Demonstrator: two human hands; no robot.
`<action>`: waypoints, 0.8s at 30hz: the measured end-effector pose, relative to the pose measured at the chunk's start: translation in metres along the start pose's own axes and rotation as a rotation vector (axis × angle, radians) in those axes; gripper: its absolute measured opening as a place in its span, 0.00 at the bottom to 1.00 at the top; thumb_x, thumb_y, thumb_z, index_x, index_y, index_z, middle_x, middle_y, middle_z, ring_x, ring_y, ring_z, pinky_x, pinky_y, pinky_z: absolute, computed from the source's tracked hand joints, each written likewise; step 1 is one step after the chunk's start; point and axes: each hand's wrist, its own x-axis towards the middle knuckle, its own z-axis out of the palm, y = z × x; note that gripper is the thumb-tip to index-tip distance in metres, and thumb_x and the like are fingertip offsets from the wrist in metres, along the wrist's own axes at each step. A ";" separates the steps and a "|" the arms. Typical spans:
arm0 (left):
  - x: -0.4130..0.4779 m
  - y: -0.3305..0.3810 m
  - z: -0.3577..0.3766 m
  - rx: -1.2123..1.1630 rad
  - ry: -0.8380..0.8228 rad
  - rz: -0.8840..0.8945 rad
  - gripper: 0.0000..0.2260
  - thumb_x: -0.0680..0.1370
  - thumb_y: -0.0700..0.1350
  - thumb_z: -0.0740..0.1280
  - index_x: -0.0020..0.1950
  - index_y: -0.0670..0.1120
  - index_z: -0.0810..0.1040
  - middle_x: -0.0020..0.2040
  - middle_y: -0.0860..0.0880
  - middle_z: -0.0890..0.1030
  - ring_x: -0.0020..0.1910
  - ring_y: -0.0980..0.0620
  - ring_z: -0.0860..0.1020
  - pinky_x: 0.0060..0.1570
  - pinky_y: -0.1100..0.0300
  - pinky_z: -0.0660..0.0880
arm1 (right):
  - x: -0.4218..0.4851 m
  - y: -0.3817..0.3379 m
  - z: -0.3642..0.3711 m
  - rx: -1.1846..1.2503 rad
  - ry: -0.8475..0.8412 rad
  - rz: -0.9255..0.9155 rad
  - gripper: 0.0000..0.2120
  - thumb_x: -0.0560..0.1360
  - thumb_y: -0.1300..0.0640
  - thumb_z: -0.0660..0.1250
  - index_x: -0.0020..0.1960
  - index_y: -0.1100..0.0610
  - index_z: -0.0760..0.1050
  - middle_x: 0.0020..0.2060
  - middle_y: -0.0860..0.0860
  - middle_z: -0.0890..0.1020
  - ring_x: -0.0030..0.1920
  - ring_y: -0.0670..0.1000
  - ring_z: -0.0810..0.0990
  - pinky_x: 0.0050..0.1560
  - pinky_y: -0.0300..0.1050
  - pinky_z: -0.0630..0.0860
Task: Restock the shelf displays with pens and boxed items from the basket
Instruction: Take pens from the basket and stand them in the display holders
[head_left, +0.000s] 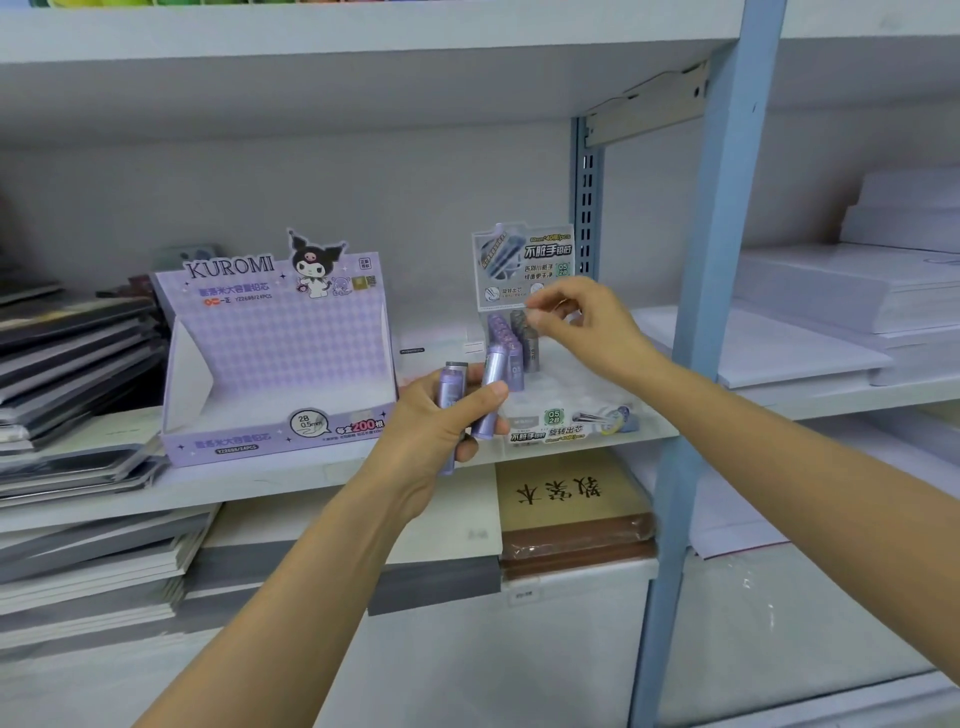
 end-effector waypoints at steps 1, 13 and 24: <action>0.000 0.000 0.001 -0.002 -0.002 0.001 0.13 0.73 0.45 0.73 0.55 0.44 0.78 0.35 0.46 0.82 0.34 0.53 0.81 0.24 0.65 0.68 | -0.005 -0.006 -0.004 0.145 -0.025 0.026 0.06 0.78 0.59 0.67 0.54 0.57 0.80 0.47 0.51 0.81 0.44 0.47 0.79 0.45 0.38 0.75; -0.005 0.007 0.013 -0.045 -0.007 0.031 0.10 0.79 0.45 0.66 0.59 0.43 0.76 0.49 0.45 0.86 0.42 0.49 0.85 0.24 0.67 0.68 | -0.031 -0.026 -0.019 0.571 -0.212 0.035 0.08 0.74 0.63 0.71 0.51 0.54 0.81 0.44 0.50 0.85 0.44 0.45 0.82 0.42 0.36 0.76; -0.007 0.005 -0.001 -0.103 0.027 -0.030 0.07 0.81 0.39 0.63 0.58 0.40 0.75 0.41 0.44 0.86 0.36 0.50 0.84 0.32 0.63 0.79 | -0.022 -0.022 -0.004 0.192 0.018 -0.037 0.06 0.71 0.62 0.74 0.47 0.56 0.81 0.42 0.51 0.84 0.44 0.49 0.81 0.48 0.37 0.78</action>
